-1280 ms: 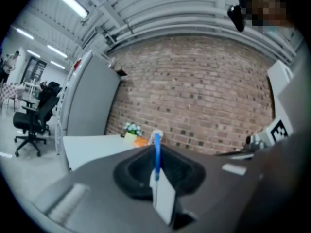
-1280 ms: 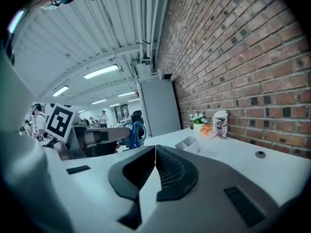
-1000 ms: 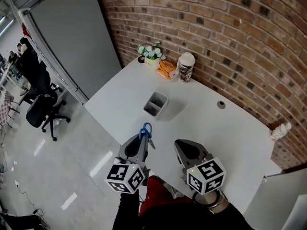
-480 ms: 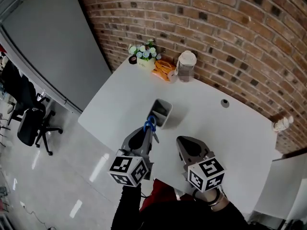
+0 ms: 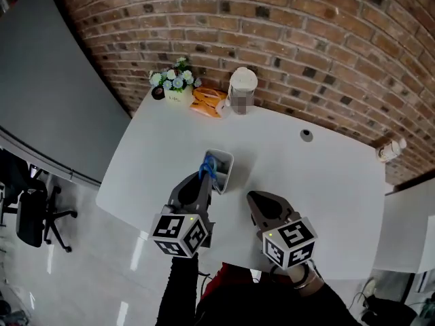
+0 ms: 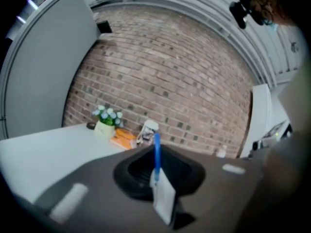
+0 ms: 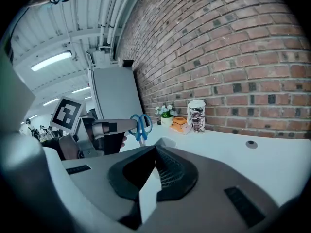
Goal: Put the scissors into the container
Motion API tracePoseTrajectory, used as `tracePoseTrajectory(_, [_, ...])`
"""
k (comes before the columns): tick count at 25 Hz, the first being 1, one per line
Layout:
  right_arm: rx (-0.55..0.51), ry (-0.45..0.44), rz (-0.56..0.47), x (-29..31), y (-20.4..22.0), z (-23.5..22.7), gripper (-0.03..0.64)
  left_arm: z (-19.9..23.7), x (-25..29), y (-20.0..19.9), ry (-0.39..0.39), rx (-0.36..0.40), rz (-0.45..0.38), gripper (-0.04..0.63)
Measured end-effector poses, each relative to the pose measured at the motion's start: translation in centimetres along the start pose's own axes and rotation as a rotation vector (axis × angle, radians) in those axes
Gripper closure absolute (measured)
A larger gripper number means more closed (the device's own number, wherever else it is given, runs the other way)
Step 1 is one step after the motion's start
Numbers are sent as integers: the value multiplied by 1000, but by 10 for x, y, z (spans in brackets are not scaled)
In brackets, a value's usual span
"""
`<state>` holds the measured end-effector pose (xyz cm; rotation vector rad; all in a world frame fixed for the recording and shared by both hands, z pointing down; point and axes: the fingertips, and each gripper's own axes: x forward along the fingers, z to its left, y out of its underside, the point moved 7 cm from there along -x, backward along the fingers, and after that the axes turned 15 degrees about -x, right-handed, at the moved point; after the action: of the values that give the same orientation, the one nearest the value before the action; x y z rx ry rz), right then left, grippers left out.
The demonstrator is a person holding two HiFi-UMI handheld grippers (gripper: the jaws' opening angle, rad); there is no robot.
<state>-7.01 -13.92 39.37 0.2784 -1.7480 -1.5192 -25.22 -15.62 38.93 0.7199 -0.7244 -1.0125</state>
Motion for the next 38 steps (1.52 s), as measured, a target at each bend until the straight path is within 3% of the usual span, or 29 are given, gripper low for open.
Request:
tracePoseTrajectory(14, [45,89,73,31,4,-5,607,38,43,11,55,-15,117,568])
tracePoseTrajectory(38, [76,46,197,74,32,-7,607,63,55,28,20,-46,185,566])
